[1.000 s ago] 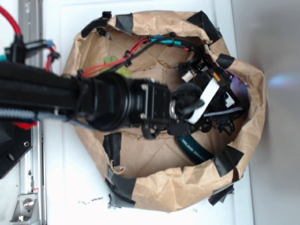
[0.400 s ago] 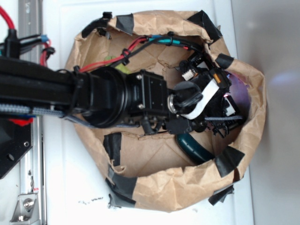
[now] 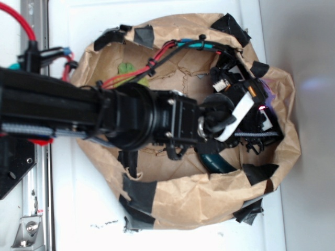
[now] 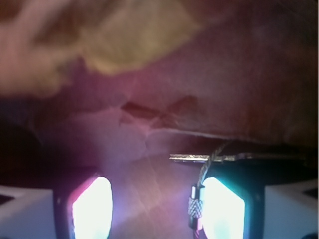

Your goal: Grab the silver keys.

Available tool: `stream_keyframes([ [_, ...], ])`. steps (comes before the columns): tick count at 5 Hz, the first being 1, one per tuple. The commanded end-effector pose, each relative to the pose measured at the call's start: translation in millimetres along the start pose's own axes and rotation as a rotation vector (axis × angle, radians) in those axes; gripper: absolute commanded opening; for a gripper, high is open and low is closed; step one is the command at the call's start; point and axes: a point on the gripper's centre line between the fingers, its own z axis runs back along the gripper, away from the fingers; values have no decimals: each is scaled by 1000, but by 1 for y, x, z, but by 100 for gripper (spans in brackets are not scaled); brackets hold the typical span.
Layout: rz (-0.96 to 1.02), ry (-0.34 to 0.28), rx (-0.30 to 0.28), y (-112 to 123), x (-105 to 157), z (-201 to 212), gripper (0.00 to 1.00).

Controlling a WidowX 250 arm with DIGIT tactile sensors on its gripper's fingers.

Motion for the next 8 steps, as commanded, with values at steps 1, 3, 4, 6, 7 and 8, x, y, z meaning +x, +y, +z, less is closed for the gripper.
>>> stream_keyframes([
  [1, 11, 16, 41, 20, -6, -20, 100],
  [3, 18, 16, -4, 18, -6, -14, 0],
  [4, 17, 18, -17, 17, -6, -12, 0],
  [6, 12, 21, -46, 16, -6, -8, 0],
  [7, 12, 24, -58, 15, -4, -4, 0],
  [8, 22, 28, -68, 16, -1, 1, 0],
])
